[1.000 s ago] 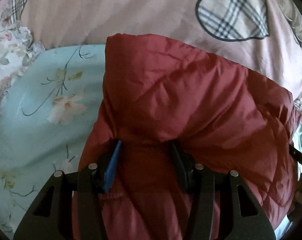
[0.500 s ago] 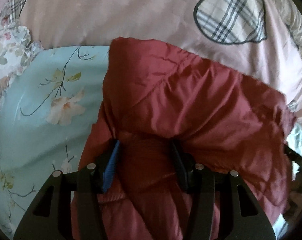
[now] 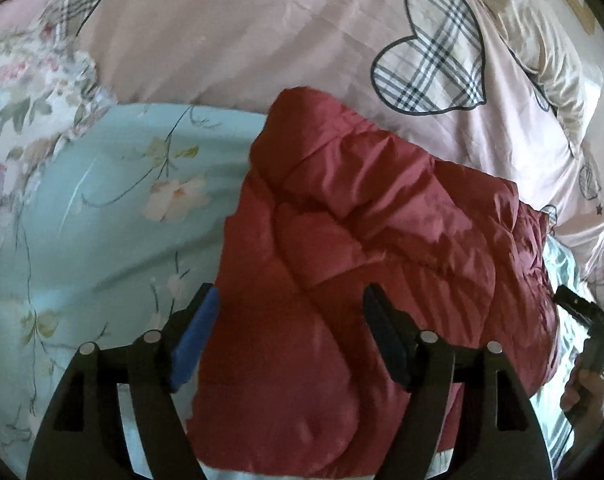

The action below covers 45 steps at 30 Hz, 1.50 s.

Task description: Fold large clothes

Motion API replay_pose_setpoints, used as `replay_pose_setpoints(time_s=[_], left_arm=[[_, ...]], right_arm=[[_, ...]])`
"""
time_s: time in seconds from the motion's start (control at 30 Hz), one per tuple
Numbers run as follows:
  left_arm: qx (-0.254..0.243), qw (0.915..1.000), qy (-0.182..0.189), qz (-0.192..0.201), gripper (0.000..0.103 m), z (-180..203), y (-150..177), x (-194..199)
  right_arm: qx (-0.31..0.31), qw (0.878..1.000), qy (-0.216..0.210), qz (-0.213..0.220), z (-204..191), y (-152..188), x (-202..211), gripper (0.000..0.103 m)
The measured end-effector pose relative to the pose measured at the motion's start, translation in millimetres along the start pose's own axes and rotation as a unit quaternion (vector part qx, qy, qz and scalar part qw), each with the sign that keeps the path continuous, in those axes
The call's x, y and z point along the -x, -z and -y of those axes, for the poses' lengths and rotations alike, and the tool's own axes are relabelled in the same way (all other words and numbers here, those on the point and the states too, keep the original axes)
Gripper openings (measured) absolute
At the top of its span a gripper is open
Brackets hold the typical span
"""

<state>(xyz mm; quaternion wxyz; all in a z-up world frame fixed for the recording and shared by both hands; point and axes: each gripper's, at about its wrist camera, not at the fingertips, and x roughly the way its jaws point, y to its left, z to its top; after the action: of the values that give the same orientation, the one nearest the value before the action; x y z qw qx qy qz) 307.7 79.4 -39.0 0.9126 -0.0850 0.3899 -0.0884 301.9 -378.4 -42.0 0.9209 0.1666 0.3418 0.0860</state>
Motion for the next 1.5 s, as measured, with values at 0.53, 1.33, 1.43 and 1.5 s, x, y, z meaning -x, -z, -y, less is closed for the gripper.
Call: replay_pose_setpoints(time_s=[0.53, 1.33, 1.43, 1.5], left_arm=[[0.057, 0.9976, 0.038, -0.002, 0.074, -32, 13, -3], [0.174, 0.9665, 0.171, -0.078, 0.095, -45, 9, -76], [0.178, 0.9648, 0.177, -0.077, 0.096, -42, 10, -79], [0.173, 0.9663, 0.177, -0.072, 0.092, -40, 11, -77]], right_arm=[[-0.066, 0.998, 0.002, -0.012, 47, 21, 14, 0.083], [-0.187, 0.970, -0.136, -0.078, 82, 35, -47, 0.094], [-0.177, 0.969, -0.148, -0.091, 71, 34, -54, 0.092], [-0.172, 0.969, -0.147, -0.094, 67, 33, -55, 0.088]])
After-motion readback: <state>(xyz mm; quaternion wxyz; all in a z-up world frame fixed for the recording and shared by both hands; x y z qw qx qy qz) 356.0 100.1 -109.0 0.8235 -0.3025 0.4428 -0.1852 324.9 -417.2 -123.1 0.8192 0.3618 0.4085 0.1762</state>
